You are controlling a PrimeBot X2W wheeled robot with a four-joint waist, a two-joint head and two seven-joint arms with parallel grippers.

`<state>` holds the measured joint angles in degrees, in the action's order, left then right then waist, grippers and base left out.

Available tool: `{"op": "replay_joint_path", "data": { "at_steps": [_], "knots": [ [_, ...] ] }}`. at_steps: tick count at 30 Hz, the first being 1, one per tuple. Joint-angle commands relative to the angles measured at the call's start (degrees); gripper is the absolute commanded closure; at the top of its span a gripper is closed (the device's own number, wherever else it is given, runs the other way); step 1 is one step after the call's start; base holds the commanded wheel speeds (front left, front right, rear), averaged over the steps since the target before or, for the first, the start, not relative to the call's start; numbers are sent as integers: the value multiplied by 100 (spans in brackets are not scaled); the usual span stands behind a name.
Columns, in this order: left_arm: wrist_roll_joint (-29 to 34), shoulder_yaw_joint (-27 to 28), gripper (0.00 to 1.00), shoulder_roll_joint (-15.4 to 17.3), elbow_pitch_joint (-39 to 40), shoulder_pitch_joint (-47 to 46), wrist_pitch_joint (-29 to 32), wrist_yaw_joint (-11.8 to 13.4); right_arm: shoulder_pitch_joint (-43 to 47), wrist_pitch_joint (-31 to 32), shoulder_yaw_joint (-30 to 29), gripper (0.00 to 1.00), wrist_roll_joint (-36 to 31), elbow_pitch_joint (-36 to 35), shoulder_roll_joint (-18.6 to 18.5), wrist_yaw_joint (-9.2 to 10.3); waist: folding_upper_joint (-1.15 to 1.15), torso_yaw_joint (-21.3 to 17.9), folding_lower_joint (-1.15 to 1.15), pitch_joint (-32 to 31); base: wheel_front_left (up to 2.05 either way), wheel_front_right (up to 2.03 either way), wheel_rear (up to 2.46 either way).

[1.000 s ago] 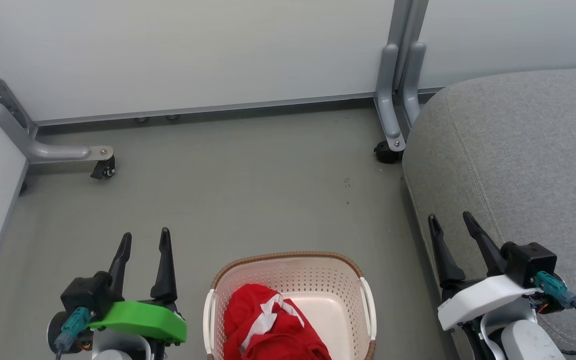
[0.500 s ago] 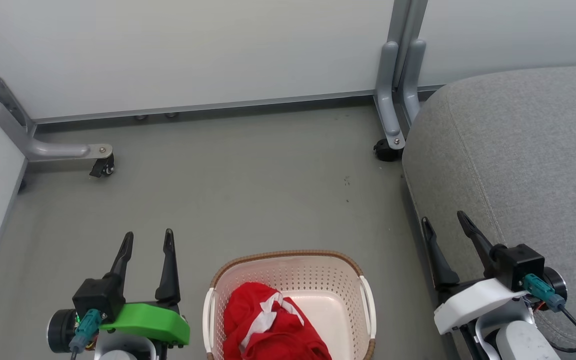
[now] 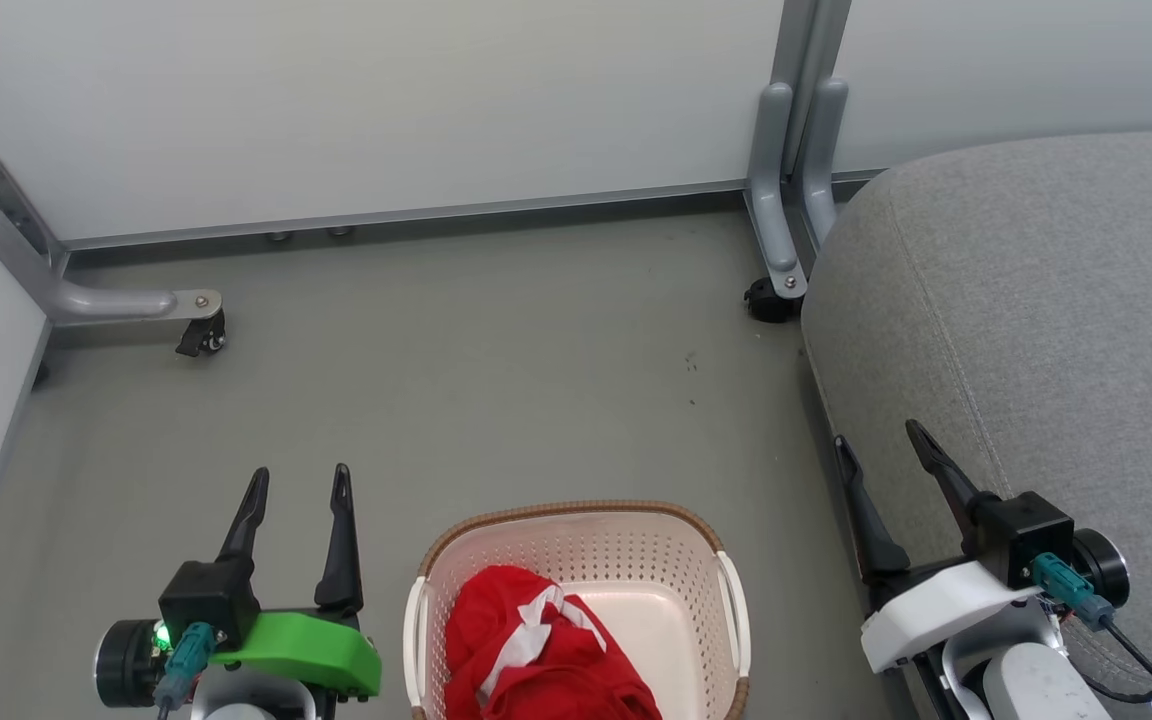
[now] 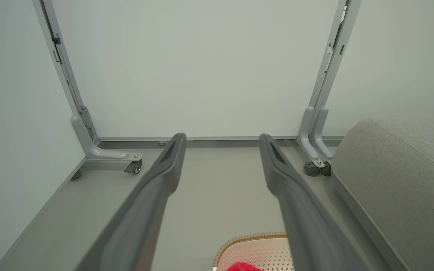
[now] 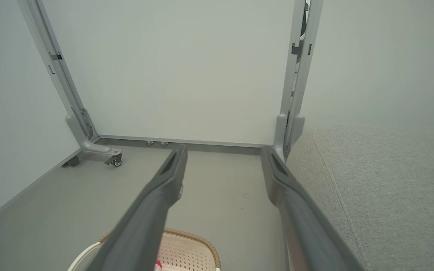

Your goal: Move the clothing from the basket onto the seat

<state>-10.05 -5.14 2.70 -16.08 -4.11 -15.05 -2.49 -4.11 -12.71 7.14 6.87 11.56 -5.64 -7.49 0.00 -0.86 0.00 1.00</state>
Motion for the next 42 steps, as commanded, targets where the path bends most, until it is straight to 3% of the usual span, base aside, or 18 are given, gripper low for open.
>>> {"op": "replay_joint_path", "data": {
  "at_steps": [1,18,28,42],
  "knots": [
    [-33,20,0,34,-21,-7,-19,31,17,-6,-3,0,14,-10,18,0,0,-2,0,1,0,0,0],
    [-6,-149,0,33,-124,-178,-19,63,-124,15,-31,0,51,-100,29,0,0,-28,0,185,0,0,0],
    [-203,-1099,0,33,-855,-800,-10,233,-472,2,7,0,104,-335,-1,0,0,-226,0,958,0,0,0],
    [-157,-2918,0,35,-3144,-2444,-7,393,-1271,-133,188,0,203,-651,1,0,0,-629,0,2609,0,0,0]
  ]
}}
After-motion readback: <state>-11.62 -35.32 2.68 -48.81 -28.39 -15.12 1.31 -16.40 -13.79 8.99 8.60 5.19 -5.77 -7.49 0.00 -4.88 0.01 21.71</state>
